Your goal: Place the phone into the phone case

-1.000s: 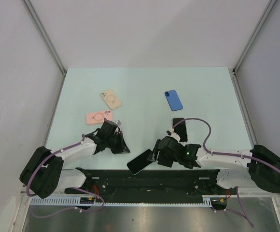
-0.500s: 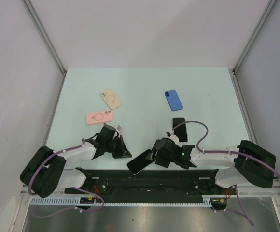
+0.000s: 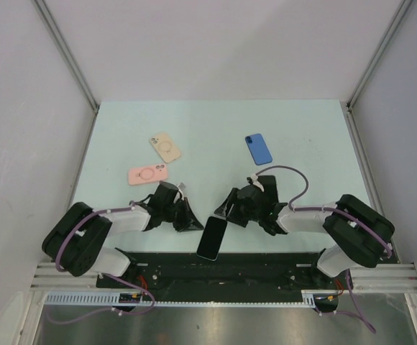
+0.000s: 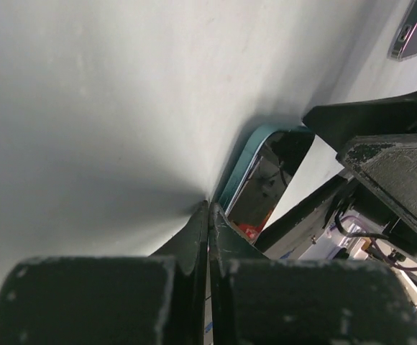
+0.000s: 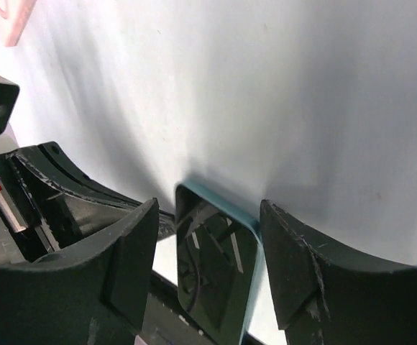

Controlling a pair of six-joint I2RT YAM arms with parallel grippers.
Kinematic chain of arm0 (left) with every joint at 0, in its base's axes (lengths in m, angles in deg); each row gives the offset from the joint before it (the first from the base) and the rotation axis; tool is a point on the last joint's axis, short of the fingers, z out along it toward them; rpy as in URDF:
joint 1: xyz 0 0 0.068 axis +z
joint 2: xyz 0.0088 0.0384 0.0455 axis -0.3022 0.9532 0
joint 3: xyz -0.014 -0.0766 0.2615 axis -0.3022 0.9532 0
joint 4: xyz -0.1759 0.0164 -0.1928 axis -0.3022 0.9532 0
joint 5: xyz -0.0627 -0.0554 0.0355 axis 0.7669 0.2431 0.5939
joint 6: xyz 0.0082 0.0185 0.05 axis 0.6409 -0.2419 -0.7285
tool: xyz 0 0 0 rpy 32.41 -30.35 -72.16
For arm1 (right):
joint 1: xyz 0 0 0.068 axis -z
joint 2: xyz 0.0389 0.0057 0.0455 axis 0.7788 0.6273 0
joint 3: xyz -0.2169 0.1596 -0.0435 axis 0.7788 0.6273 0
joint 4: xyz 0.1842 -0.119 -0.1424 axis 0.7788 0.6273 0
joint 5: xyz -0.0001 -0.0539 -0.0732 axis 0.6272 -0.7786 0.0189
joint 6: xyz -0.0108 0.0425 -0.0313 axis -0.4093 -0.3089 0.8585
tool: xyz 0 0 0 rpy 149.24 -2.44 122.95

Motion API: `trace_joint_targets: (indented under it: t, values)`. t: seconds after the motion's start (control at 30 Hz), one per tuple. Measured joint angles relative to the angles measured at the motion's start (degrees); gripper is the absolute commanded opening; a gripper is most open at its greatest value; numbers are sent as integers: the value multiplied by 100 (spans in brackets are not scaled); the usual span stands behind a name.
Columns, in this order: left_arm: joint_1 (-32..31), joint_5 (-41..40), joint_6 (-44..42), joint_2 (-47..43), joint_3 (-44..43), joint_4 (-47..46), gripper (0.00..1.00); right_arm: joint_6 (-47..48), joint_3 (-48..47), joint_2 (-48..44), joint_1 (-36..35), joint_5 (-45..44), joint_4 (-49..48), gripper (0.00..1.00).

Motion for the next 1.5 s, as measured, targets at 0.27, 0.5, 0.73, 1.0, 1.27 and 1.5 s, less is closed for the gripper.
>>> trace_joint_targets:
  t: [0.27, 0.5, 0.73, 1.0, 1.27, 1.5]
  values:
    - [0, -55, -28, 367, -531, 85, 0, 901, -245, 391, 861, 885, -313, 63]
    - [0, -455, -457, -7, -634, 833, 1, 1464, -249, -546, 1012, 887, 938, 64]
    - [-2, -411, -737, -702, -393, 977, 0, 1102, -249, -1056, -332, 448, 1908, 63]
    - [0, -214, -831, -601, -9, 975, 0, 466, -249, -903, -962, -2, 2004, 61]
    - [-39, 249, -767, -321, 122, 363, 0, 118, -251, -382, -1034, 57, 1491, 58]
    - [-39, 525, -682, -22, 101, 48, 0, 42, -275, -179, -933, 181, 1150, 53]
